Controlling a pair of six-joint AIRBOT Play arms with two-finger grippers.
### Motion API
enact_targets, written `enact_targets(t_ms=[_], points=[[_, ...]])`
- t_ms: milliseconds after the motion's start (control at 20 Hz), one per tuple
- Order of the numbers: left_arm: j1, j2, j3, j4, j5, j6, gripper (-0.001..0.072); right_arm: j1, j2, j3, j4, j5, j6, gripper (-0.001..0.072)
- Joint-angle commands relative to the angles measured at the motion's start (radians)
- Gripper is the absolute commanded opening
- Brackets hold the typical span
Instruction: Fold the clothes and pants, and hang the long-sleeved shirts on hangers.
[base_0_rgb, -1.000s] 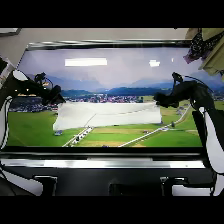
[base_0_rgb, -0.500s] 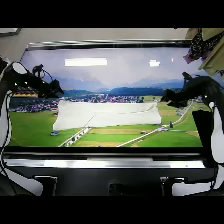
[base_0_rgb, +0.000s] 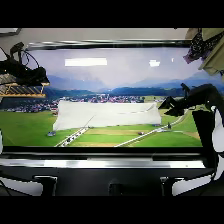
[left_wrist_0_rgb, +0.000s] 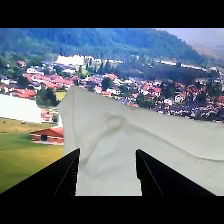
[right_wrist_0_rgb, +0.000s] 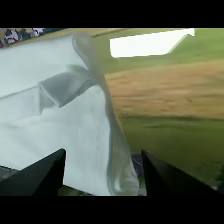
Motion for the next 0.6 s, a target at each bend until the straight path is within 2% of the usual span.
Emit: enact_targets(t_ms=[0,400,450,500,550], points=[[-0.006,0.018,0.005,0.021,0.0,-0.019,0.0413,0.0,-0.024,-0.045,0.06,0.038,-0.048,0.0541],[-0.011,0.018,0.005,0.021,0.0,-0.019,0.0413,0.024,-0.024,-0.145,0.127,0.114,-0.084,0.0525],[-0.011,0.018,0.005,0.02,0.0,-0.019,0.0413,0.051,-0.024,-0.15,0.119,0.129,-0.086,0.0508],[-0.011,0.018,0.005,0.017,0.0,-0.019,0.0413,0.081,-0.024,-0.152,0.108,0.148,-0.082,0.0455],[-0.011,0.018,0.005,0.012,0.0,-0.019,0.0412,0.111,-0.024,-0.151,0.102,0.17,-0.072,0.0367]])
